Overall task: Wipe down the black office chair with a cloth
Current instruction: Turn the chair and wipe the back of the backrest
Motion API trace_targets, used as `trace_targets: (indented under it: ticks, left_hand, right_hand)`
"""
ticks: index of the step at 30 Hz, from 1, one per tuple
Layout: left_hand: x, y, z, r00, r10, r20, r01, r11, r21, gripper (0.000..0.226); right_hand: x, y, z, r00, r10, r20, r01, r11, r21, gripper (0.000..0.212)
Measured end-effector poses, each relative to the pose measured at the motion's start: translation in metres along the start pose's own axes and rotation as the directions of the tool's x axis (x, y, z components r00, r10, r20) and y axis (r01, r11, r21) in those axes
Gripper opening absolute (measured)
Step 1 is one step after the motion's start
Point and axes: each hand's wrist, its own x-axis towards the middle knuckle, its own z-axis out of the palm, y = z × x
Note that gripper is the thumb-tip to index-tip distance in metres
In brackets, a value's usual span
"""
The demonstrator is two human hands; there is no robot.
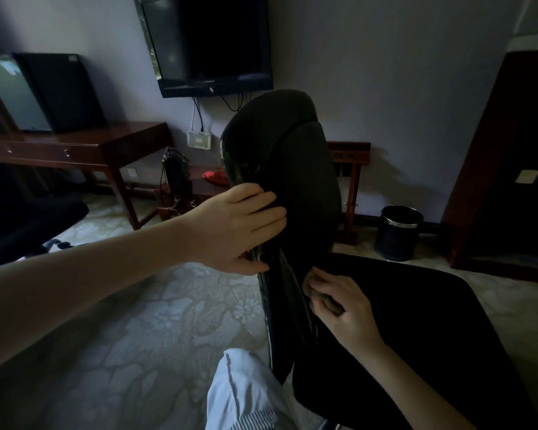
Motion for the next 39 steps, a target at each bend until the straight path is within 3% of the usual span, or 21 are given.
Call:
trace_targets:
  ticks: [7, 15, 21, 26, 30, 39]
  left_hand:
    - [0.003, 0.006, -0.001, 0.999, -0.034, 0.02, 0.033, 0.999, 0.028, 0.058]
    - [0.0, 0.007, -0.005, 0.998, -0.052, 0.045, 0.052, 0.999, 0.006, 0.054]
    - [-0.001, 0.005, -0.007, 0.996, -0.039, 0.078, 0.039, 0.999, -0.006, 0.057]
    - [0.0, 0.008, -0.008, 0.994, -0.056, 0.09, 0.057, 0.998, -0.01, 0.056]
    - [0.0, 0.01, -0.012, 0.993, -0.087, 0.085, 0.091, 0.995, -0.042, 0.054]
    - [-0.002, 0.011, -0.013, 0.989, -0.104, 0.108, 0.114, 0.989, -0.094, 0.051]
  right_hand:
    - [0.042, -0.031, -0.002, 0.988, 0.085, -0.127, -0.08, 0.996, 0.05, 0.028]
    - [0.014, -0.014, 0.017, 0.982, -0.134, -0.136, 0.107, 0.976, -0.189, 0.016]
    - [-0.016, 0.015, -0.008, 0.983, -0.173, 0.061, 0.183, 0.935, -0.303, 0.014]
    - [0.031, -0.023, -0.011, 0.944, -0.326, -0.048, 0.301, 0.912, -0.28, 0.017]
    - [0.061, -0.045, 0.015, 0.851, -0.522, -0.067, 0.467, 0.807, -0.362, 0.021]
    - [0.037, -0.025, 0.025, 0.815, -0.578, 0.031, 0.486, 0.654, -0.58, 0.016]
